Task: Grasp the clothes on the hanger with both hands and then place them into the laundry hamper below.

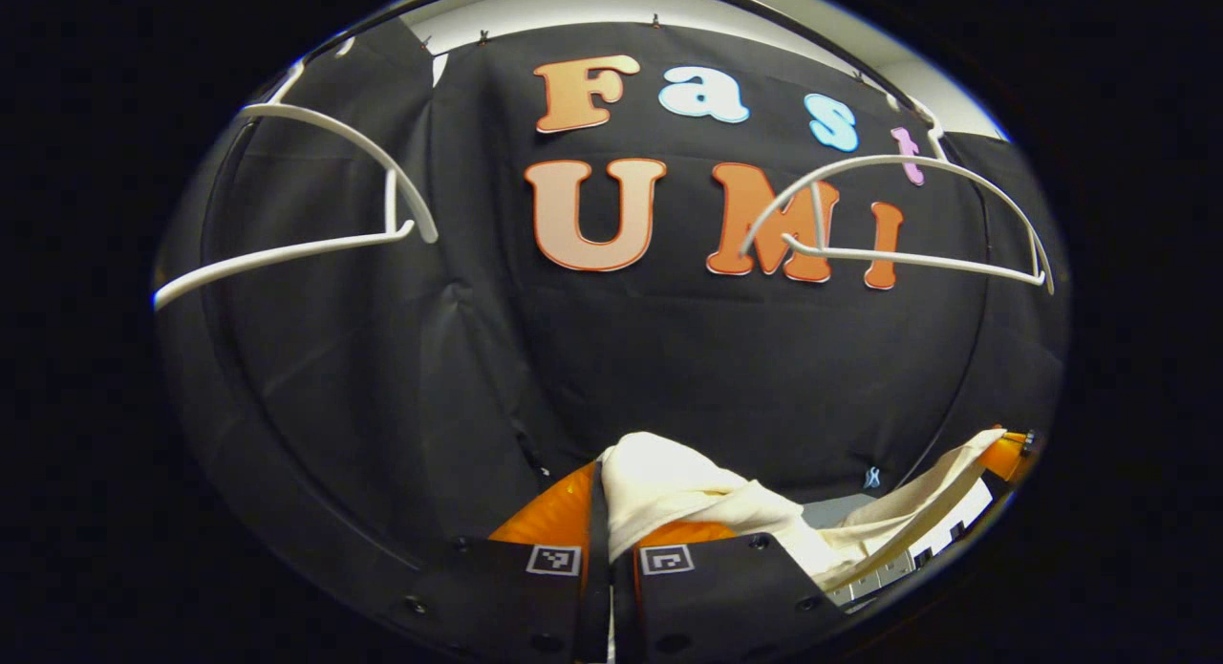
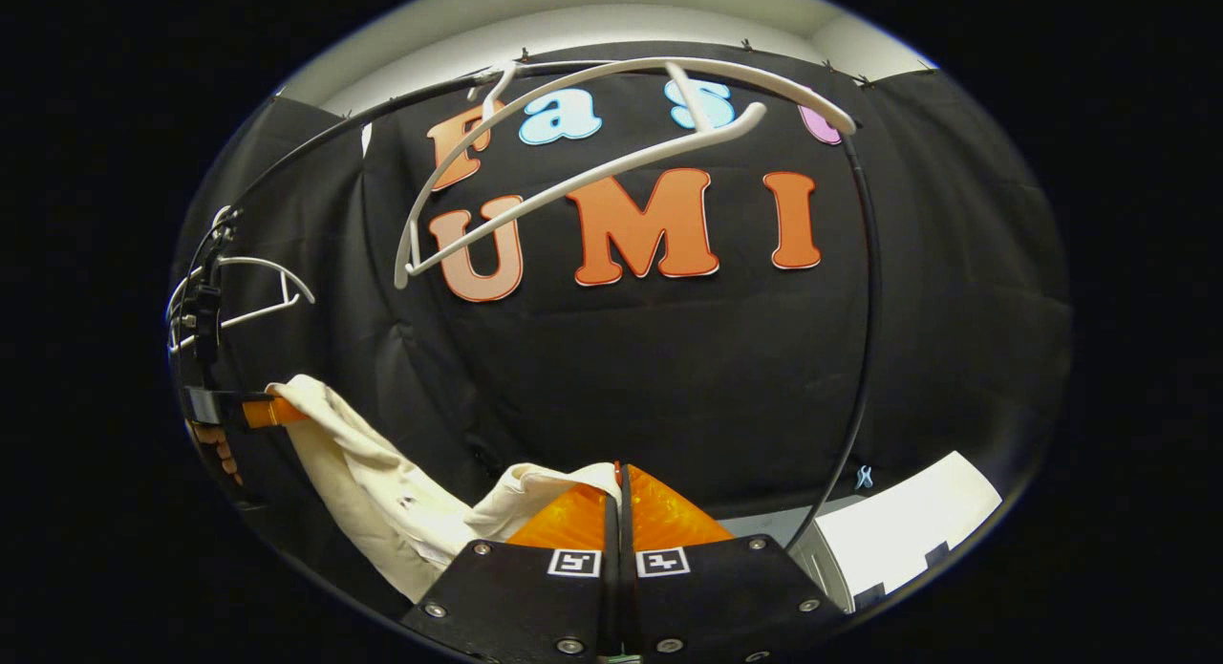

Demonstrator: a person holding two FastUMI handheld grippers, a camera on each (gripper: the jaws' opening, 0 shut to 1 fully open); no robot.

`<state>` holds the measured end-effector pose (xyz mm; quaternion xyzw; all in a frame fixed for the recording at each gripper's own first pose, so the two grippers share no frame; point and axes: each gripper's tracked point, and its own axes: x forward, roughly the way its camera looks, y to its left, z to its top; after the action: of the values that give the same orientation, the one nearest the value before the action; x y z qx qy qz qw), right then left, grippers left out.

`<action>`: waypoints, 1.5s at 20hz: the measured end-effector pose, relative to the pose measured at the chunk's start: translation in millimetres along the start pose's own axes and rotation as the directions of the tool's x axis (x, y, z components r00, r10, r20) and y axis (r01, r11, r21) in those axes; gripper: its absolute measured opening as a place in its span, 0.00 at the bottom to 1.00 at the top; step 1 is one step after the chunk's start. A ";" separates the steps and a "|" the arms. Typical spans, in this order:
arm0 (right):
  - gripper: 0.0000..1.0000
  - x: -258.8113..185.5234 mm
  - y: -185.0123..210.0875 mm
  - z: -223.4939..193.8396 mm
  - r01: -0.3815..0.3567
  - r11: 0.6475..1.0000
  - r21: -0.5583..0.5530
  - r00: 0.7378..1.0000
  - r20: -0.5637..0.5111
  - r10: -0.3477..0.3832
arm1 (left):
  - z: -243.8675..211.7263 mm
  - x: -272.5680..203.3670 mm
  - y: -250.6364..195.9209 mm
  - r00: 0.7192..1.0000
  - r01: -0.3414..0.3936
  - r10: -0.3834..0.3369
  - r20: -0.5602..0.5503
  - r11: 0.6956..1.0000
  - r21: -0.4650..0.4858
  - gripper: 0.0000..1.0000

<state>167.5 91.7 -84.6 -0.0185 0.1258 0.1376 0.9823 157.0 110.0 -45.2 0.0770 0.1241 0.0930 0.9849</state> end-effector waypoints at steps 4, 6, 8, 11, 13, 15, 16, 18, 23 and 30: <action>0.00 -4.8 12.3 -12.7 -0.021 1.000 -0.002 1.000 -0.022 0.021 | -5.4 4.8 -47.6 0.995 0.098 -0.098 -0.008 0.995 0.026 0.08; 0.00 -3.9 10.2 -17.9 -0.023 1.000 0.002 0.999 -0.033 0.023 | -10.7 5.9 -73.2 0.990 0.140 -0.140 -0.019 0.990 0.018 0.08; 0.00 -4.1 7.1 -22.2 -0.015 1.000 0.005 0.999 -0.042 0.016 | -18.1 -1.8 -96.8 0.982 0.184 -0.184 -0.037 0.983 0.000 0.08; 0.00 -5.4 0.5 -32.3 -0.004 1.000 0.012 0.998 -0.060 0.005 | -37.8 -2.2 -125.9 0.968 0.236 -0.237 -0.077 0.971 -0.027 0.08; 0.00 -4.5 -2.4 -42.0 -0.003 1.000 0.020 0.996 -0.084 0.004 | -52.9 -2.5 -143.5 0.956 0.269 -0.272 -0.110 0.962 -0.047 0.08; 0.00 -5.4 -6.2 -52.6 0.001 1.000 0.024 0.994 -0.109 0.002 | -69.9 -2.2 -157.5 0.942 0.294 -0.302 -0.147 0.953 -0.071 0.08; 0.00 -5.4 -8.5 -58.0 0.003 1.000 0.023 0.993 -0.122 0.000 | -79.0 -2.6 -163.8 0.935 0.302 -0.312 -0.168 0.950 -0.083 0.08; 0.00 -2.2 -7.3 -70.9 0.003 1.000 0.018 0.988 -0.153 0.000 | -98.3 0.5 -170.3 0.921 0.307 -0.323 -0.217 0.946 -0.104 0.09; 0.00 5.3 -6.6 -108.6 -0.003 1.000 -0.008 0.969 -0.248 0.000 | -150.3 5.1 -169.2 0.884 0.269 -0.313 -0.346 0.948 -0.171 0.09; 0.02 14.0 -4.8 -163.6 0.001 1.000 -0.031 0.913 -0.407 -0.013 | -205.6 8.3 -148.9 0.817 0.193 -0.263 -0.513 0.963 -0.187 0.10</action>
<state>142.2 79.2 -246.4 -0.0622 0.3253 0.1291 0.9347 136.1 -6.4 -269.9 -0.0299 0.3951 -0.0002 0.9182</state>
